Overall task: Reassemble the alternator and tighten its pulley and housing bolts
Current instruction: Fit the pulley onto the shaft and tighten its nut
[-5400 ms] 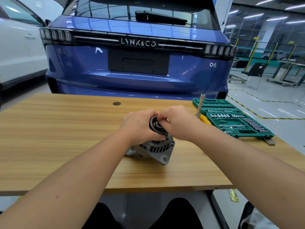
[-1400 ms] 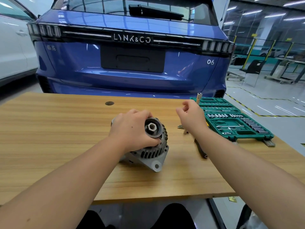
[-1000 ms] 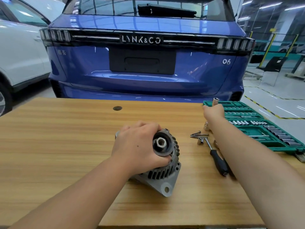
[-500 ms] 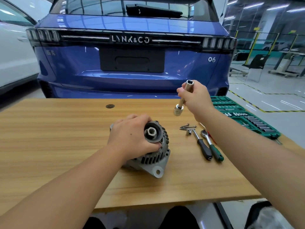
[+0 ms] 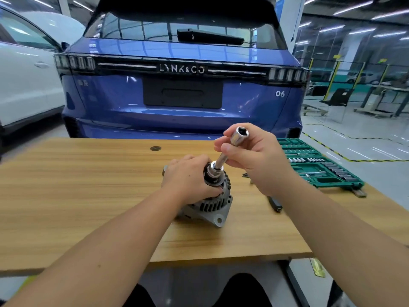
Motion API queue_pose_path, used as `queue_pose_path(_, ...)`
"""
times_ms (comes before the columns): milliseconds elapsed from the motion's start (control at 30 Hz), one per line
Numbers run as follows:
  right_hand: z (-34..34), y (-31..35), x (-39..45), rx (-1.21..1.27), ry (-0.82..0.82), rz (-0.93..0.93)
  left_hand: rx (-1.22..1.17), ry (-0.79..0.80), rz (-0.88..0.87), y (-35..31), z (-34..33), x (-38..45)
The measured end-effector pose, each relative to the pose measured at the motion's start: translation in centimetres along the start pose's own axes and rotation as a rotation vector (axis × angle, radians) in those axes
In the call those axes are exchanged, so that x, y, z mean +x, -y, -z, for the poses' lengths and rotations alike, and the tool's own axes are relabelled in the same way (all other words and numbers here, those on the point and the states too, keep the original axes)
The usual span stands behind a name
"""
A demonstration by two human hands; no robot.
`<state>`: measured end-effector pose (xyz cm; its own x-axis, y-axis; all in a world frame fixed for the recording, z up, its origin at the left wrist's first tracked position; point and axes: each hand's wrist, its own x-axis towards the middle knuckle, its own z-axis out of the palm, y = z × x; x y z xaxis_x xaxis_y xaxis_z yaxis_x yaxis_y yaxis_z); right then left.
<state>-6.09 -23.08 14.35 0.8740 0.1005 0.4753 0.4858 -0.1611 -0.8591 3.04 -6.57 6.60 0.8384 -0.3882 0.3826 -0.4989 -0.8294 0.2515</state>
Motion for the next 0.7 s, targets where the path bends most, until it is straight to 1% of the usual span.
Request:
queue_pose_path(133,-0.1,0.3,0.5,-0.145,0.068,0.039,0.003,0.02,-0.002,0.0,0.1,0.1)
queue_pose_path(233,-0.2,0.2,0.7,-0.178,0.083,0.044,0.022,0.025,-0.011,0.1,0.0,0.1)
queue_pose_path(367,0.0,-0.3,0.8,-0.198,0.033,0.063,0.022,0.016,-0.024,0.2,0.0,0.1)
queue_pose_path(467,-0.2,-0.8,0.8,-0.243,-0.019,0.048,-0.038,-0.008,-0.059,0.4,0.0,-0.3)
queue_pose_path(600,-0.6,-1.5,0.9,-0.275,-0.123,0.019,-0.055,0.006,-0.066,0.5,-0.2,-0.4)
queue_pose_path(700,-0.4,-1.7,1.1,-0.338,-0.126,0.018,-0.025,0.032,-0.068,0.5,-0.1,-0.2)
